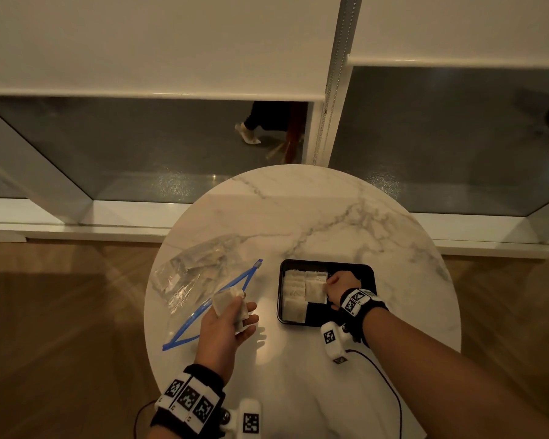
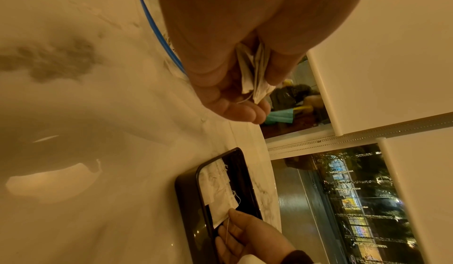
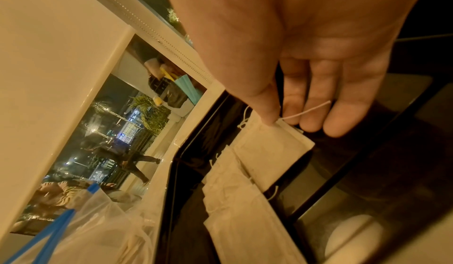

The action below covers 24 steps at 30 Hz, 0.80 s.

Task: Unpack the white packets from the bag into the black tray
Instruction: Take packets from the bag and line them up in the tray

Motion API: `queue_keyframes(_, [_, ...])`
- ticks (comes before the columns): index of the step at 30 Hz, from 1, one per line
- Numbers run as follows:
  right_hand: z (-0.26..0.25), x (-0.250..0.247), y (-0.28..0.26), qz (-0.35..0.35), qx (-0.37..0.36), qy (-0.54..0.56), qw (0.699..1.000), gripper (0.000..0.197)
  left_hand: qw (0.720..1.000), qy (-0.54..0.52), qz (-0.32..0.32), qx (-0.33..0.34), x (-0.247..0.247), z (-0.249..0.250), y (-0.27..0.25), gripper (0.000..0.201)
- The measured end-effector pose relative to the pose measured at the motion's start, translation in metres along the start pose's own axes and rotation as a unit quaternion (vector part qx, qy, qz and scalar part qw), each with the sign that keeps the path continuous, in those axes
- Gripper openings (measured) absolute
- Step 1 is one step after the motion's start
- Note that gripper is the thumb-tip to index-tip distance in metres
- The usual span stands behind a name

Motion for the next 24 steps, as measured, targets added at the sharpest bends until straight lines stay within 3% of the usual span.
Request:
queue_keyframes(8, [-0.006,-0.013,-0.025,0.005,-0.004,0.034,0.999,0.011,1.0,-0.005,0.004,-0.004,-0.001,-0.003,0.0,0.025])
queue_keyframes(14, [-0.01,0.028,-0.048,-0.074,-0.011,-0.005,0.997,0.016,1.0,-0.019,-0.002,-0.015,0.004,-0.012,0.0,0.027])
queue_keyframes(24, [-0.025,0.052,-0.052,-0.069,-0.06,-0.057,0.994,0.018,1.0,-0.019,-0.012,0.003,0.01,-0.001,-0.003,0.025])
Point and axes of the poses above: each hand's wrist, its own y-axis towards the middle knuckle, its own x-axis out of the palm, z = x × y, the point moved 9 cm from there along y, towards the middle knuckle, and after that the axes turned 11 degrees about -z, right-handed, at the moved point
